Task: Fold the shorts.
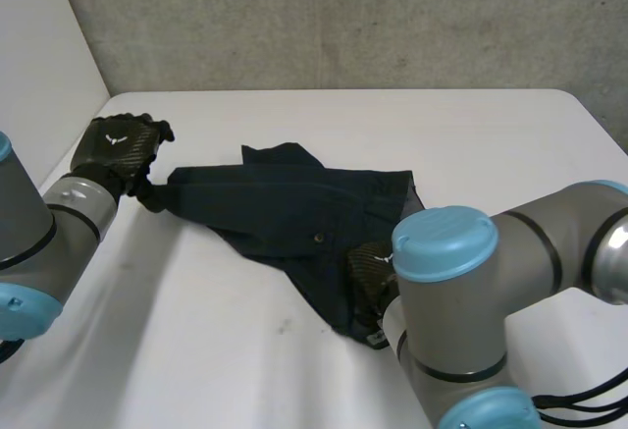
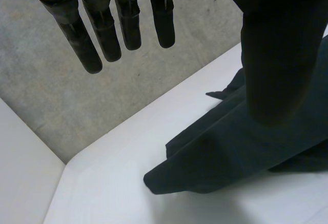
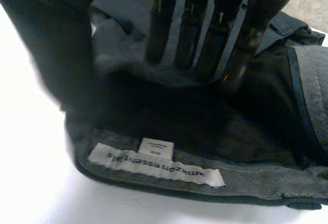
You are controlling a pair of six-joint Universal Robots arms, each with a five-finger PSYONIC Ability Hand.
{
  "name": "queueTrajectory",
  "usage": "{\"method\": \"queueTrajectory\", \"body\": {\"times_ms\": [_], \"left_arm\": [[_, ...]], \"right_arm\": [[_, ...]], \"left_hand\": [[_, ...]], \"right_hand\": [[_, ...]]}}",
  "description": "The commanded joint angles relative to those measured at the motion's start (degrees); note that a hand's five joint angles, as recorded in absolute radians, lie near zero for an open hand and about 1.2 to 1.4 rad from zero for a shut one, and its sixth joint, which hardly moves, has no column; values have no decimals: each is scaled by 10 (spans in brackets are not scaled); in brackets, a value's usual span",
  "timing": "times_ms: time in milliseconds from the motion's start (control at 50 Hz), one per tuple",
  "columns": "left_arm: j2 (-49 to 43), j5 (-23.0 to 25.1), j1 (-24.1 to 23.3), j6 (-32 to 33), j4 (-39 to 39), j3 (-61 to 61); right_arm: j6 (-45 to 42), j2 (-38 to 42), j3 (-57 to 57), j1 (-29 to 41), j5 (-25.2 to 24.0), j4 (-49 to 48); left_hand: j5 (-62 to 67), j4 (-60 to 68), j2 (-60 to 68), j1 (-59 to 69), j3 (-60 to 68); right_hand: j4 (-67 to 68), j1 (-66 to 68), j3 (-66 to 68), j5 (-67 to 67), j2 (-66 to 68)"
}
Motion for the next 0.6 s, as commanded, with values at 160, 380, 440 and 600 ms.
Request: {"method": "queueTrajectory", "body": {"times_ms": [160, 380, 440, 600], "left_arm": [[-82, 56, 5, 5, -1, 30], [-133, 52, -1, 61, 5, 63], [-162, 47, -3, 83, 8, 88], [-192, 48, -36, 88, 0, 131]], "right_arm": [[-54, -120, 8, -23, 1, -20], [-164, -224, 36, -81, -2, -19], [-195, -232, 41, -82, -14, -14], [-229, -257, 54, -103, -24, -11]], "left_hand": [[18, 13, 12, 2, 10], [23, 18, 17, 7, 15], [68, 64, 62, 52, 60], [590, 585, 584, 574, 582]], "right_hand": [[373, 405, 372, 392, 356], [373, 405, 372, 392, 356], [373, 405, 372, 392, 356], [373, 405, 372, 392, 356]]}}
